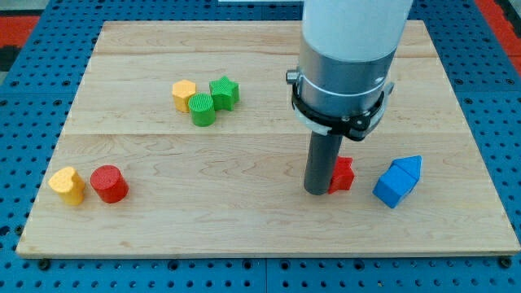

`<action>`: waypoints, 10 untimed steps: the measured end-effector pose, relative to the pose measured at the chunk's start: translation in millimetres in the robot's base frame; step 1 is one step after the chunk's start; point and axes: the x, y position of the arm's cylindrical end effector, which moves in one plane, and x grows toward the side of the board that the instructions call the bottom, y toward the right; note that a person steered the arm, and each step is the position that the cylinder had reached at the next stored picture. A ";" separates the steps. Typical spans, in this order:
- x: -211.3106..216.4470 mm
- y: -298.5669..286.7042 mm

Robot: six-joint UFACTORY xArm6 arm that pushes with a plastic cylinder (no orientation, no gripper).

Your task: Push the yellow hexagon towards the center right

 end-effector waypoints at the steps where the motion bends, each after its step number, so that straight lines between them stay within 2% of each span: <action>1: -7.5 -20.4; 4: -47.9 2.9; 5: -92.1 -5.5; 6: -150.6 -39.9; 7: -214.1 -106.1; 8: -213.5 -200.1; 9: -184.9 -216.5; 10: -185.6 -219.0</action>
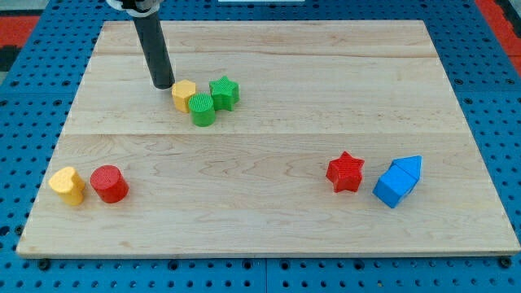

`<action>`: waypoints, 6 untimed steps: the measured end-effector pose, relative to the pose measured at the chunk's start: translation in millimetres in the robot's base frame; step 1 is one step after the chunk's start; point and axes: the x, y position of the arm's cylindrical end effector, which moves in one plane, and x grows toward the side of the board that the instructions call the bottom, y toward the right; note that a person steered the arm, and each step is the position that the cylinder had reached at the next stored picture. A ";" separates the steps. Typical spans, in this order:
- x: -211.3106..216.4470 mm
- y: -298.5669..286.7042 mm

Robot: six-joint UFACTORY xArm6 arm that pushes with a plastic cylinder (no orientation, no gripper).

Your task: Push the yellow hexagon towards the center right

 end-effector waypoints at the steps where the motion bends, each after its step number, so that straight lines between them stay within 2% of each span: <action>1: 0.7 1.0; 2: 24.2 32.7; 3: 60.5 32.7; 5: 92.5 146.6; 6: 126.4 155.8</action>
